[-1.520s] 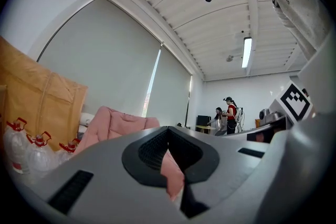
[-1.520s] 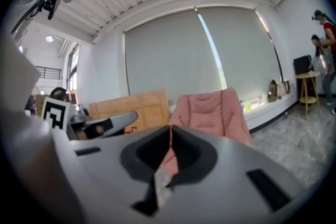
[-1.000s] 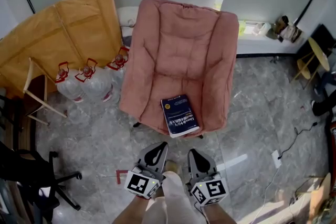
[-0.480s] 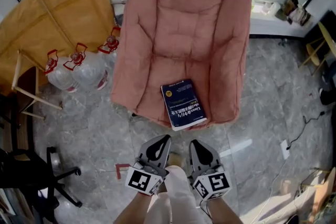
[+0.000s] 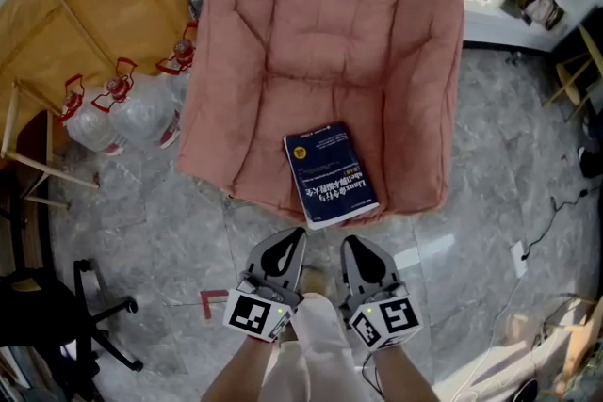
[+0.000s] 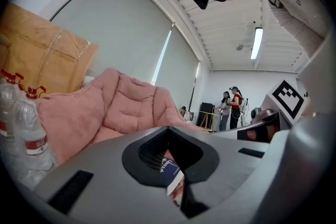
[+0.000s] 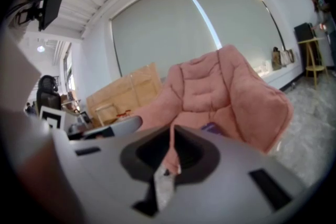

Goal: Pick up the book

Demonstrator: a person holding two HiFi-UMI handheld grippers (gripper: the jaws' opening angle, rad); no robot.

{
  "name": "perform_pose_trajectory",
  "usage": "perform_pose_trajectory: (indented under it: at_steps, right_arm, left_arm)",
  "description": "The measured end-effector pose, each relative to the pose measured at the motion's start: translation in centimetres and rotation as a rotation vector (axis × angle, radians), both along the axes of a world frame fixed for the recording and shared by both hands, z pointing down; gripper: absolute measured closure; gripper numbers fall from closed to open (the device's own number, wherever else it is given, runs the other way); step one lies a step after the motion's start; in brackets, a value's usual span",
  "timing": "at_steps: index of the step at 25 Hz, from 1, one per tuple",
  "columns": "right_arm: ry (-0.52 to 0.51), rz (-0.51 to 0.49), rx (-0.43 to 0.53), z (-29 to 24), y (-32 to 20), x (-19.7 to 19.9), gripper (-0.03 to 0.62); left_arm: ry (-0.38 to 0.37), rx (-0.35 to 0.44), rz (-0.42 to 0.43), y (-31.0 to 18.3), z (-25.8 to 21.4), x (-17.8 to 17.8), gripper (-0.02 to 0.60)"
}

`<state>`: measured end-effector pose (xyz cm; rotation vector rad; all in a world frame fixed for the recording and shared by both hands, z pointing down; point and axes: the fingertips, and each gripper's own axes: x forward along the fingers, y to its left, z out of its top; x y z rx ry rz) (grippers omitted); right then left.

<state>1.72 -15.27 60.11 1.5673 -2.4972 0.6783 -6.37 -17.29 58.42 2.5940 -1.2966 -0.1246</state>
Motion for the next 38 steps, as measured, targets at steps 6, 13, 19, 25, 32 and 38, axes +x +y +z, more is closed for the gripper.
perform_pose_trajectory:
  at_steps: [6,13,19,25,32,38]
  right_arm:
    - [-0.033,0.014,-0.071,4.6,-0.3,-0.2,0.58]
    - [-0.02,0.092,-0.156,10.3,-1.3,0.6,0.579]
    - [-0.02,0.158,-0.226,13.6,-2.3,0.9,0.51]
    - [-0.144,0.265,-0.312,16.0,-2.6,1.6,0.403]
    - [-0.311,0.355,-0.385,17.8,-3.0,2.1,0.334]
    - [-0.392,0.408,-0.422,18.6,-3.8,2.0,0.295]
  left_arm:
    - [-0.002,-0.051,-0.005,0.1,4.3,-0.1,0.574]
    - [0.013,0.004,-0.015,-0.9,7.2,0.0,0.574]
    - [-0.015,-0.048,-0.005,-1.6,10.1,0.4,0.574]
    - [-0.003,-0.063,0.004,-1.8,11.4,0.9,0.574]
    - [-0.009,-0.045,0.006,-2.4,11.8,0.8,0.574]
    - [-0.016,-0.057,0.009,-2.6,12.2,0.8,0.574]
